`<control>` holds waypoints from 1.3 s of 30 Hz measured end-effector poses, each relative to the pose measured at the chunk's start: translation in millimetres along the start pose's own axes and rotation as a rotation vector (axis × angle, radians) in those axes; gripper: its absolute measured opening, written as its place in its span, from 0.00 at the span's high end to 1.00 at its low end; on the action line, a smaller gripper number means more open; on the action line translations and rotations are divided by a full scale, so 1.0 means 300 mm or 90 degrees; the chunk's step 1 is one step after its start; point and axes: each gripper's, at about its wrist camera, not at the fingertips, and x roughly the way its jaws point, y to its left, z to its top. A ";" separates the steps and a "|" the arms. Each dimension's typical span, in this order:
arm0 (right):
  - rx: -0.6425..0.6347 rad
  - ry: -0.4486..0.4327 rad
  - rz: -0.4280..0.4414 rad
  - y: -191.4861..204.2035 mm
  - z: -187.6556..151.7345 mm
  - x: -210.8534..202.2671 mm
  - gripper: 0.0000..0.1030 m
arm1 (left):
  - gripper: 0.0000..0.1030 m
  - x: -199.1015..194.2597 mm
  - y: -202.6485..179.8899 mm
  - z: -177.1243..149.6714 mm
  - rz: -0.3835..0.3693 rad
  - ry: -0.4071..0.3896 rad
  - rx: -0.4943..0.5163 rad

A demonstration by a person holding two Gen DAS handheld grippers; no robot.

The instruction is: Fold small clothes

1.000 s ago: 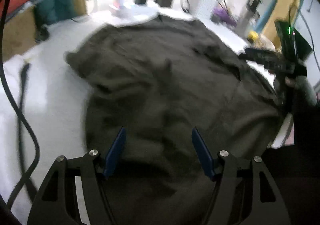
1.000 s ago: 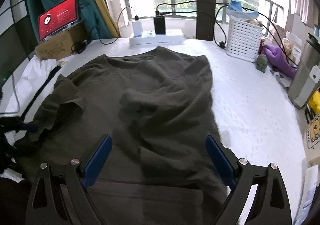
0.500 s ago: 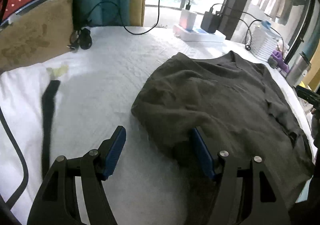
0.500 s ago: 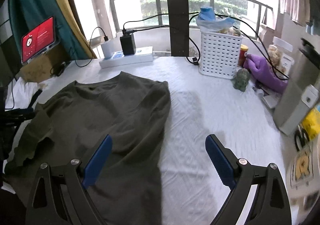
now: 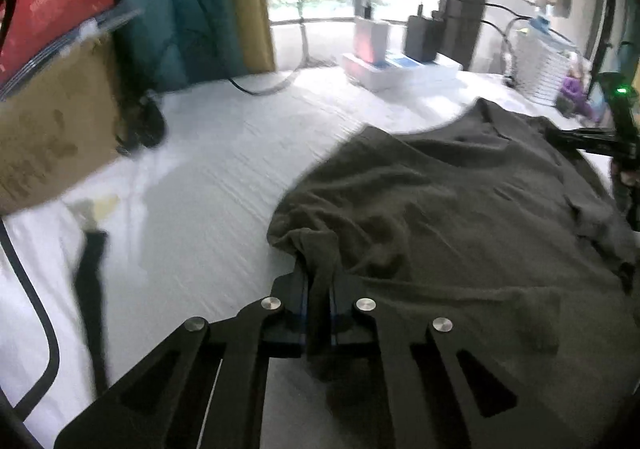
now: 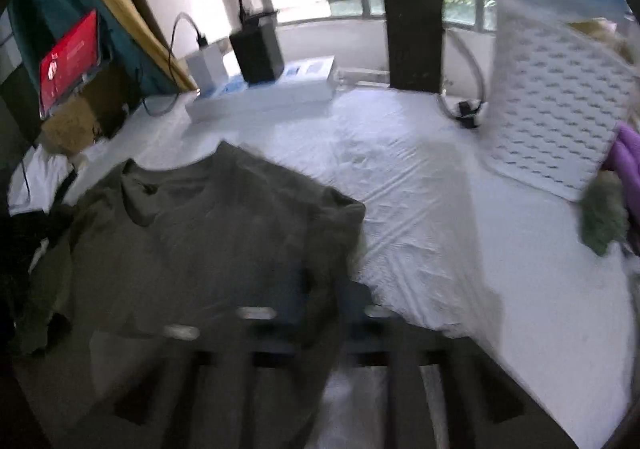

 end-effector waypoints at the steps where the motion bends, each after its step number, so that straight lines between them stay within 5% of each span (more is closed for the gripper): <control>1: -0.008 0.000 -0.009 0.002 0.004 0.001 0.93 | 0.95 -0.002 0.008 0.014 0.018 -0.008 0.003; 6: -0.005 -0.014 -0.123 -0.028 -0.012 -0.055 0.95 | 0.95 0.011 0.012 0.098 0.038 -0.018 0.023; 12: 0.016 -0.031 -0.151 -0.058 -0.023 -0.102 0.95 | 0.95 0.062 -0.037 0.130 0.094 -0.012 0.102; 21: 0.006 -0.029 -0.167 -0.020 -0.020 -0.085 0.91 | 0.93 0.109 0.027 0.090 0.086 0.002 0.033; 23: 0.005 -0.044 -0.172 -0.009 -0.021 -0.128 0.71 | 0.90 0.077 0.031 0.098 0.089 -0.012 0.021; 24: 0.006 -0.050 -0.174 -0.003 -0.025 -0.146 0.34 | 0.90 0.056 0.034 0.105 0.086 -0.021 0.015; 25: 0.007 -0.060 -0.176 0.003 -0.033 -0.174 0.12 | 0.89 0.037 0.036 0.108 0.083 -0.026 0.013; 32: 0.005 -0.076 -0.188 0.061 -0.117 -0.319 0.12 | 0.68 -0.139 0.029 0.088 0.081 -0.084 0.007; 39: 0.002 -0.080 -0.192 0.155 -0.249 -0.450 0.12 | 0.58 -0.271 -0.011 -0.010 0.050 -0.101 0.006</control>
